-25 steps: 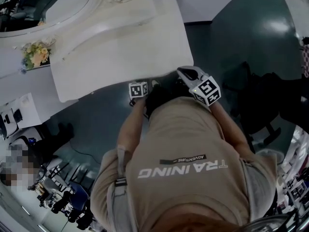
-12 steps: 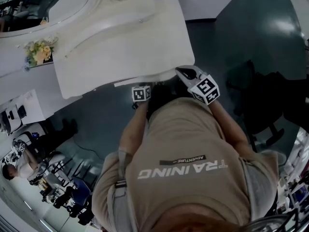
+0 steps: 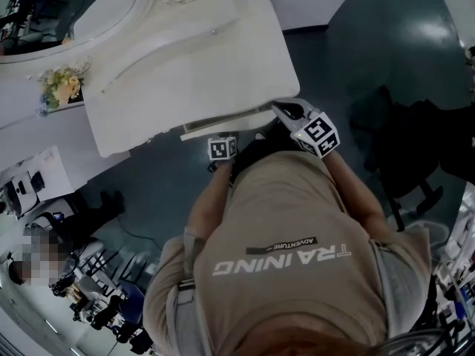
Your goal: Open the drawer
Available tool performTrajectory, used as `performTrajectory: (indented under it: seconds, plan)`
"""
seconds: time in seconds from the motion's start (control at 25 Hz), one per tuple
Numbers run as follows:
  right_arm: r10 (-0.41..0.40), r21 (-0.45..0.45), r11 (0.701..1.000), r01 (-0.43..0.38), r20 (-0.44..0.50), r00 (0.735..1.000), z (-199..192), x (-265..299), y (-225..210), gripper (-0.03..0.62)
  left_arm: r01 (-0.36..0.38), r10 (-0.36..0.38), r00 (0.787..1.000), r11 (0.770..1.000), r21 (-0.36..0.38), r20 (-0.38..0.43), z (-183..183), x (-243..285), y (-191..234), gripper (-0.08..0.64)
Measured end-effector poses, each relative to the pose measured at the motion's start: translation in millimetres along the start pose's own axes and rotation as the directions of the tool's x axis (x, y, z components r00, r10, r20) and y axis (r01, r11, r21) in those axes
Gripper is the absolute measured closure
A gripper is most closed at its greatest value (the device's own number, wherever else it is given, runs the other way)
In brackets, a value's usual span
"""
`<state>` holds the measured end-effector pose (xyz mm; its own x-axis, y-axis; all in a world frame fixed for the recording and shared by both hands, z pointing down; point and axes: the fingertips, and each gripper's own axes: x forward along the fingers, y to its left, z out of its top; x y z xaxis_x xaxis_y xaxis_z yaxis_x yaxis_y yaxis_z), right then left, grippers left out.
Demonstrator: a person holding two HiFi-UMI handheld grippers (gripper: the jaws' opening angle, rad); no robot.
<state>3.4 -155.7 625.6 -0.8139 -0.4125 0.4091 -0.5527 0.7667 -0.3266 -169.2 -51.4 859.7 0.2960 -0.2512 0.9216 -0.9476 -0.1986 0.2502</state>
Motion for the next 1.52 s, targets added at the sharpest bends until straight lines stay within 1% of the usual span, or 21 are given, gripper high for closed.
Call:
performTrajectory:
  seconds: [0.12,0.24,0.36,0.44,0.56,0.72,0.8,0.88,1.0,1.08,1.16,1.32,1.44,1.52]
  plan:
    - [-0.018,-0.021,1.000,0.018,-0.021,1.000,-2,-3,18,0.589,0.023,-0.023,0.999,1.000,0.013,0.023,-2,-4,-1,0.428]
    - [-0.039,-0.029,0.999,0.038,-0.048,0.998,-5,-11,45,0.589,0.045,-0.045,0.999,0.999,0.025,0.016,-15,-12,-1,0.428]
    - [-0.085,-0.054,0.995,0.082,-0.070,0.994,-8,-18,61,0.590,0.080,-0.081,0.996,0.996,0.030,0.023,-26,-18,-1,0.428]
    - [-0.114,-0.063,0.992,0.109,-0.068,0.991,-7,-20,70,0.589,0.099,-0.100,0.994,0.994,0.044,0.038,-31,-21,1,0.428]
    - [-0.148,-0.046,0.988,0.145,-0.064,0.987,-11,-24,86,0.589,0.112,-0.116,0.991,0.992,0.060,0.060,-41,-28,4,0.428]
    - [-0.195,-0.019,0.981,0.194,-0.063,0.979,-27,-40,101,0.589,0.135,-0.138,0.987,0.990,0.046,0.084,-48,-28,0,0.428]
    - [-0.204,-0.010,0.979,0.204,-0.073,0.976,-38,-48,107,0.589,0.139,-0.142,0.985,0.989,0.040,0.094,-50,-27,-2,0.430]
    - [-0.204,-0.017,0.979,0.203,-0.090,0.975,-46,-53,115,0.589,0.138,-0.141,0.986,0.990,0.035,0.090,-54,-28,-4,0.429]
    - [-0.199,-0.088,0.978,0.189,-0.122,0.972,-50,-53,124,0.589,0.130,-0.132,0.988,0.991,0.037,0.085,-58,-33,-8,0.430]
    - [-0.177,-0.113,0.980,0.163,-0.125,0.976,-49,-51,128,0.589,0.124,-0.127,0.989,0.991,0.045,0.072,-66,-33,-10,0.430]
    - [-0.146,-0.111,0.985,0.134,-0.106,0.984,-43,-47,129,0.589,0.122,-0.124,0.991,0.991,0.051,0.052,-74,-34,-12,0.430]
    - [-0.093,-0.129,0.988,0.082,-0.082,0.992,-34,-44,130,0.589,0.115,-0.117,0.992,0.993,0.030,0.044,-81,-45,-20,0.430]
    - [-0.074,-0.142,0.988,0.062,-0.080,0.994,-36,-50,122,0.589,0.085,-0.086,0.996,0.996,0.022,0.035,-89,-38,-19,0.430]
    - [-0.067,-0.125,0.991,0.055,-0.089,0.994,-42,-60,115,0.589,0.068,-0.068,0.997,0.998,0.010,0.025,-93,-38,-24,0.428]
